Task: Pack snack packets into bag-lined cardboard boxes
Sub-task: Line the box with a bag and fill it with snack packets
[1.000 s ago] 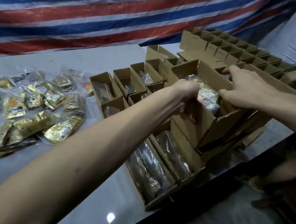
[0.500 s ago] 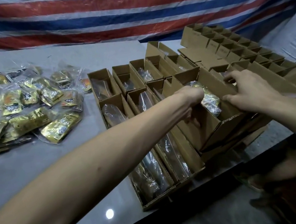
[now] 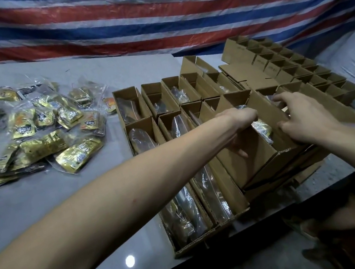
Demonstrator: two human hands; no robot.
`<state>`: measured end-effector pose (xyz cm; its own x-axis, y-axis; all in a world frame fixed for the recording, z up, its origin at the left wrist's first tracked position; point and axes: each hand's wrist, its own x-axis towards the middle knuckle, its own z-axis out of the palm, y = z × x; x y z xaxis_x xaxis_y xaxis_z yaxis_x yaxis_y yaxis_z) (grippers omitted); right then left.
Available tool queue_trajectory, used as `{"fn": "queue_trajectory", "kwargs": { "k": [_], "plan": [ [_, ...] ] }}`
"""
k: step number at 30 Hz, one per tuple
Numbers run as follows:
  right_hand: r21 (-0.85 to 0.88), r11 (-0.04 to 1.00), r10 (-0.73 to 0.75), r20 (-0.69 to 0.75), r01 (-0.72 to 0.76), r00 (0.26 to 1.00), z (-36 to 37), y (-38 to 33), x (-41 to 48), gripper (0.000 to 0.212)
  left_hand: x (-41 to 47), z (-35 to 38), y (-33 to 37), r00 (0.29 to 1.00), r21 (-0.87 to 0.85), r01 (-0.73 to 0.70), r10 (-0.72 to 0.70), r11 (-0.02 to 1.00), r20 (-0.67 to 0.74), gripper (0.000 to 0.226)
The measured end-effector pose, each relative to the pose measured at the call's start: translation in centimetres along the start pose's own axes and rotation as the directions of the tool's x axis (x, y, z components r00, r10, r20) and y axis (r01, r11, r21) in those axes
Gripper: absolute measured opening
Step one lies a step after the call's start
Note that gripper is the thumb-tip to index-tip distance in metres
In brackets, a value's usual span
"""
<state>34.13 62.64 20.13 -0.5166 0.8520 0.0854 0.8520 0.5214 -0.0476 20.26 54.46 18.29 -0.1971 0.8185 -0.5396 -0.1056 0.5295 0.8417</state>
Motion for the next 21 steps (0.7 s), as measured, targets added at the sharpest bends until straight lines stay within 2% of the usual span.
{"fn": "queue_trajectory", "kwargs": {
  "k": [3, 6, 10, 13, 17, 19, 21],
  "plan": [
    [-0.029, 0.999, 0.035, 0.029, -0.034, 0.999, -0.4, -0.5, -0.2, 0.064, -1.4, -1.2, 0.1, 0.999, 0.036, -0.011, 0.010, 0.999, 0.033, 0.042],
    [-0.037, 0.999, -0.009, -0.089, 0.005, 0.996, -0.6, -2.2, -0.9, 0.052, -2.1, -3.0, -0.6, 0.994, 0.118, -0.098, 0.104, 0.988, -0.043, 0.034],
    [0.095, 0.977, -0.163, -0.232, 0.189, 0.959, -0.3, -7.3, -1.6, 0.030, -4.2, -7.0, -2.4, 0.920, 0.251, -0.275, 0.329, 0.928, -0.211, 0.027],
    [0.220, 0.904, -0.308, -0.257, 0.366, 0.916, 0.6, -12.5, -2.0, 0.020, -7.1, -10.9, -4.4, 0.857, 0.337, -0.327, 0.427, 0.883, -0.287, 0.038],
    [0.427, 0.735, -0.477, -0.226, 0.527, 0.849, 2.2, -20.4, -3.3, 0.015, -11.5, -17.7, -8.9, 0.790, 0.500, -0.242, 0.468, 0.832, -0.396, 0.046],
    [0.524, 0.654, -0.528, -0.200, 0.546, 0.825, 3.1, -24.8, -4.2, 0.016, -14.0, -21.8, -12.0, 0.772, 0.572, -0.125, 0.442, 0.811, -0.457, 0.038],
    [0.624, 0.554, -0.583, -0.181, 0.551, 0.792, 3.9, -29.2, -5.2, 0.016, -16.5, -26.4, -15.3, 0.764, 0.611, 0.049, 0.364, 0.790, -0.533, 0.027]
  ]
}}
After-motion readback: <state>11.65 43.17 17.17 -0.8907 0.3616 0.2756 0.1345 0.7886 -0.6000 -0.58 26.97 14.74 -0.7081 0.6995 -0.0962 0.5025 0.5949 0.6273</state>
